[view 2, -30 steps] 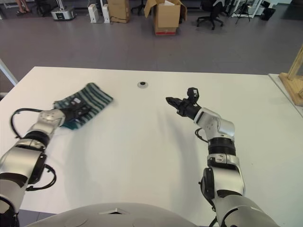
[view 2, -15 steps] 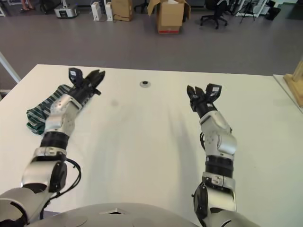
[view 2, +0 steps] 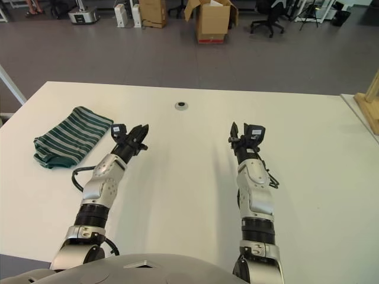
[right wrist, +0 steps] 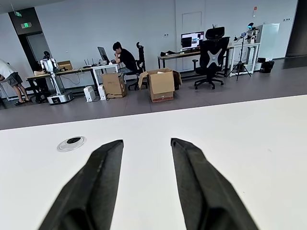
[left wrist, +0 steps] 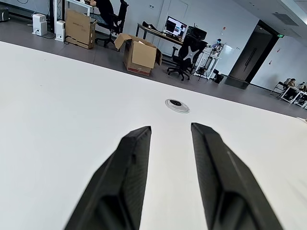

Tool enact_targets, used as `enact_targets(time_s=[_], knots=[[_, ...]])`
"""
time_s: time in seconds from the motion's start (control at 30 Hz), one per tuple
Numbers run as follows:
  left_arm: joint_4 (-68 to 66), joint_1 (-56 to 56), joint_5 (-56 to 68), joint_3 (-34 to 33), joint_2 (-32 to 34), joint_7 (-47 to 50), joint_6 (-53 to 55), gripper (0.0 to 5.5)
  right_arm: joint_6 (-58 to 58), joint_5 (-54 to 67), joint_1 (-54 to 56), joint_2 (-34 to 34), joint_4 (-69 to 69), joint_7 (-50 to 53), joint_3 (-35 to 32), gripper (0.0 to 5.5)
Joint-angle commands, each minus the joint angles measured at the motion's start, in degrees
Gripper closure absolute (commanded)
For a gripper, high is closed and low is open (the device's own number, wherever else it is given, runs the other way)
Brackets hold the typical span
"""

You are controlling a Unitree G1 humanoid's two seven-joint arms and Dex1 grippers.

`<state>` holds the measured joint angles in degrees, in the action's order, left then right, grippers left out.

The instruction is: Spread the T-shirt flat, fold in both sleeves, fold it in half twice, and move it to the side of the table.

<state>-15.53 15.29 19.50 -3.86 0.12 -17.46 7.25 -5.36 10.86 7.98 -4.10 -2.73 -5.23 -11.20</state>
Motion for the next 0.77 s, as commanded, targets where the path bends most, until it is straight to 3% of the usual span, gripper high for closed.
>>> enact_targets(time_s=[0.03, 0.77], knots=[[-0.9, 0.38, -0.97, -0.26, 0.01, 0.17, -0.81, 3.98, 1.92, -0.98, -0.74, 0.49, -1.07, 1.13, 0.38, 3.66], [-12.67, 6.37, -4.16, 1.27, -1.68, -2.9, -8.4, 3.98, 9.11, -2.37, -0.35, 2.75, -6.45, 4.26, 0.96, 3.66]])
